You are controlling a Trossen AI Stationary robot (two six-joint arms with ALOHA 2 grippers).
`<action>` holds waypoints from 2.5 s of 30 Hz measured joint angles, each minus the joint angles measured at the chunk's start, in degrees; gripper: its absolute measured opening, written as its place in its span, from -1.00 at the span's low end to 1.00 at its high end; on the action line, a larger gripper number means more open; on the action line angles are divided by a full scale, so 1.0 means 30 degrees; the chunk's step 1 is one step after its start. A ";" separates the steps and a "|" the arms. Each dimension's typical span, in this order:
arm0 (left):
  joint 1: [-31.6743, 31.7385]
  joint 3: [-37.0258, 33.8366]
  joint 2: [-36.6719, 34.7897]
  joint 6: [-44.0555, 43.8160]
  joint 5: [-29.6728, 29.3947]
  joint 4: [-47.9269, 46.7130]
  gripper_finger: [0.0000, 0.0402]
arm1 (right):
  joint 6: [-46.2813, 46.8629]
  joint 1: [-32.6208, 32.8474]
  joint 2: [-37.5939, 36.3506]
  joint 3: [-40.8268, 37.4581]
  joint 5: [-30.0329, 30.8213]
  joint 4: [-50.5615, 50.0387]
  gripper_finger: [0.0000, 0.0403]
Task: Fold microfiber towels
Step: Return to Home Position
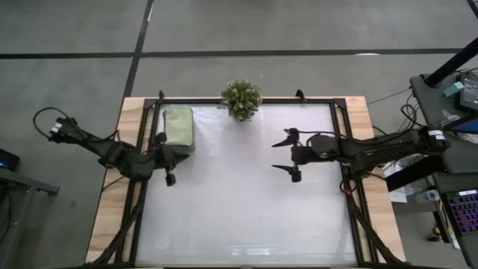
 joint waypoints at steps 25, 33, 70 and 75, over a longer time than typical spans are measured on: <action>-0.0633 -0.9138 -1.1359 0.8338 -0.1052 0.9466 -1.00 | -0.0453 -0.0036 -1.1601 -0.8409 -0.1649 0.5362 0.61; -0.0633 -1.0937 -1.0387 0.8350 -0.0855 1.2556 -1.00 | -0.1682 -0.0036 -1.6271 -1.0155 -0.1679 0.3314 0.62; -0.0596 -1.0959 -0.7539 0.8386 -0.1330 1.1532 -1.00 | 0.3327 -0.0080 -1.5575 -0.9653 -0.0809 -0.4016 0.62; -0.0596 -1.0959 -0.7299 0.8386 -0.1322 1.1532 -1.00 | 0.3331 -0.0080 -1.5568 -0.9653 -0.0805 -0.4008 0.62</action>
